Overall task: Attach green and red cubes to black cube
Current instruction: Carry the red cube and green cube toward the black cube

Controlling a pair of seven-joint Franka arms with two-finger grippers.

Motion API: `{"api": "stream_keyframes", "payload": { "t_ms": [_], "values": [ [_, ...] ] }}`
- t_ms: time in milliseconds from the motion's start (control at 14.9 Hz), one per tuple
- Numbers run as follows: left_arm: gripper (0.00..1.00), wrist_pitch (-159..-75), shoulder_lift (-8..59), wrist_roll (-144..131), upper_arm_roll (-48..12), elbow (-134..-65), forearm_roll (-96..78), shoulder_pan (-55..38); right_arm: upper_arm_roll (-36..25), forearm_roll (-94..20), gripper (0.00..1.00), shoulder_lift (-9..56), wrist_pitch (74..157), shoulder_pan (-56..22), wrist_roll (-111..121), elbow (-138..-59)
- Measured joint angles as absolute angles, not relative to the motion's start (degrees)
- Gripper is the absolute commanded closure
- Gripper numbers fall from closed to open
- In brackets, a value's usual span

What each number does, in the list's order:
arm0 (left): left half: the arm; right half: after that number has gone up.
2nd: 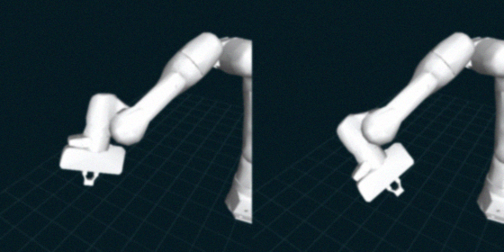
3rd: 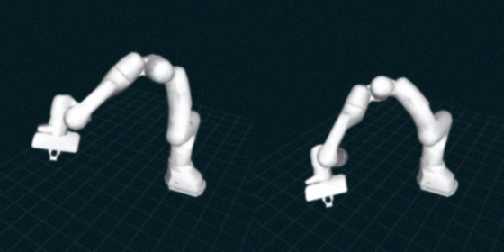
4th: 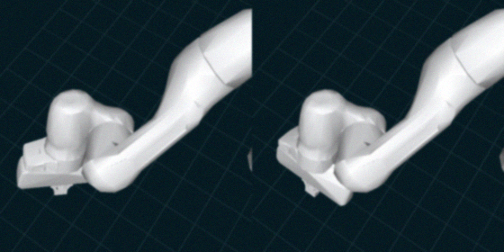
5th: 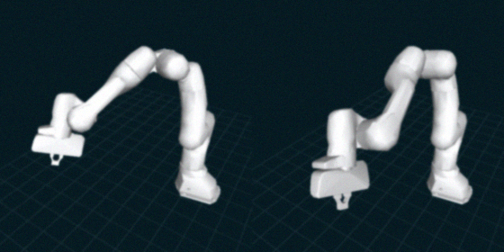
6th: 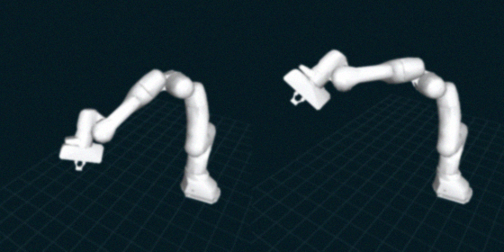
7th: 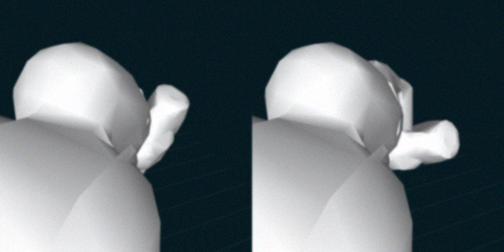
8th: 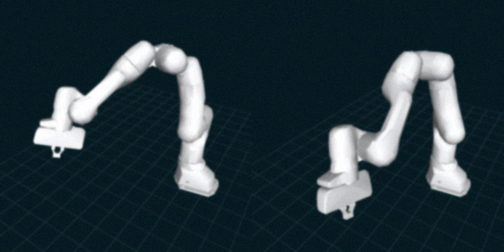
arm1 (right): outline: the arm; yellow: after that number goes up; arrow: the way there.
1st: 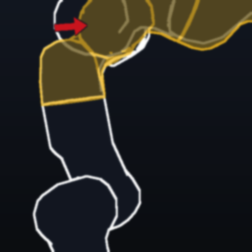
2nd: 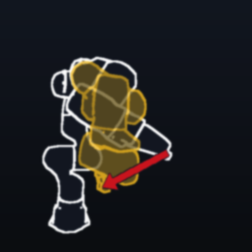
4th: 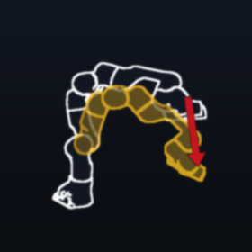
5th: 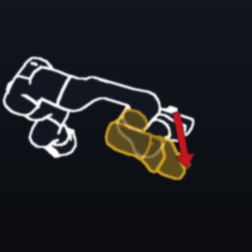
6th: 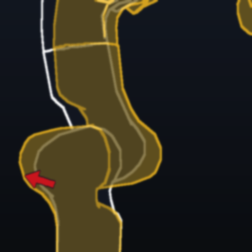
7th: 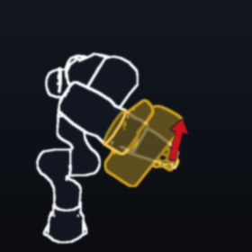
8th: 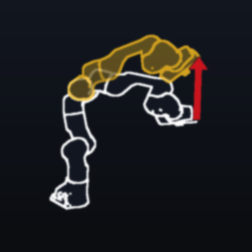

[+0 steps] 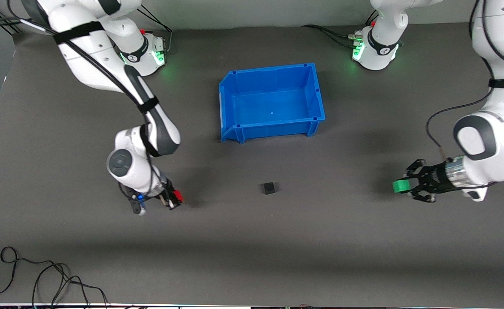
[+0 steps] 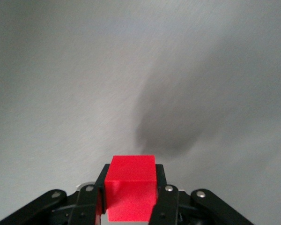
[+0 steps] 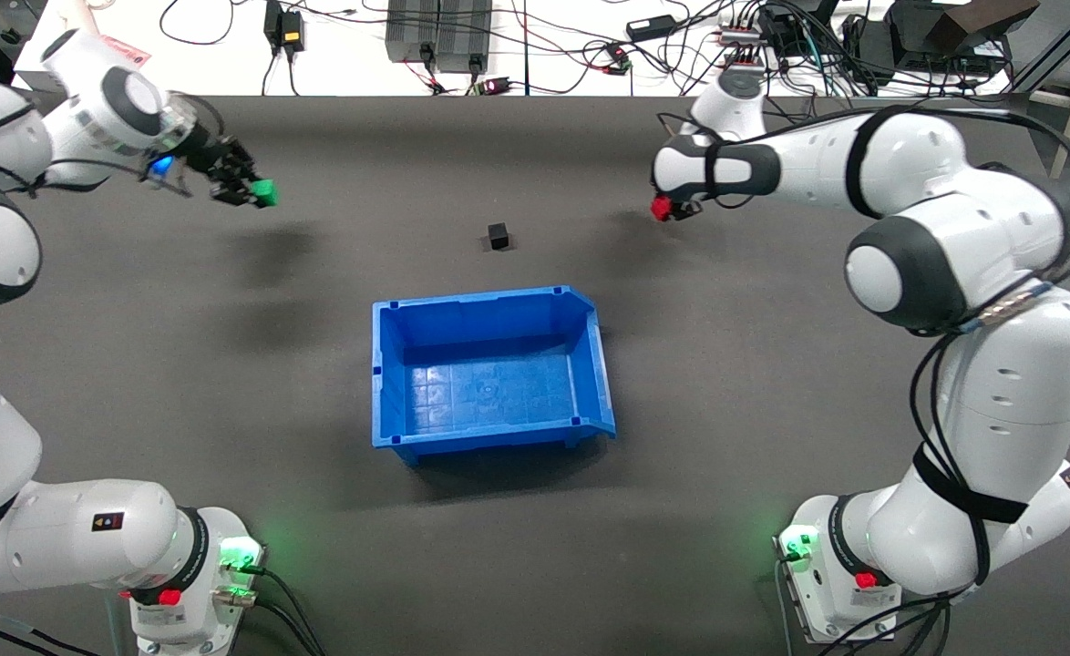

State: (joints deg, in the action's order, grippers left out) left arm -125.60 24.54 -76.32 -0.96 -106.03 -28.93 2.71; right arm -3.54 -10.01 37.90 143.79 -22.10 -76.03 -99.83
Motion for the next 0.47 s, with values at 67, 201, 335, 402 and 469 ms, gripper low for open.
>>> {"api": "stream_keyframes", "payload": {
  "t_ms": [67, 201, 335, 402, 469],
  "values": [
    [0.98, -125.73, 24.55, -79.52, -1.02, -105.8, -28.88, 0.38, -3.51, -10.01, 1.0, 39.16, 143.79, -22.99, -78.6, -97.96],
    [0.98, -126.53, 24.64, -84.37, -1.09, -105.77, -28.9, -3.8, -3.18, -10.02, 1.0, 40.82, 143.79, -24.36, -83.23, -95.04],
    [0.98, -128.84, 24.9, -88.56, -1.15, -105.76, -28.92, -7.67, -2.13, -10.02, 1.0, 41.76, 143.79, -25.37, -87.01, -92.62],
    [0.99, -130.05, 25.11, -90.47, -1.17, -105.76, -28.93, -9.5, -1.2, -10.02, 1.0, 42.12, 143.77, -25.63, -88.02, -91.62],
    [0.99, -131.51, 25.42, -92.34, -1.19, -105.76, -28.93, -11.41, -0.17, -10.02, 1.0, 42.52, 143.76, -25.83, -88.9, -90.73]
  ]
}}
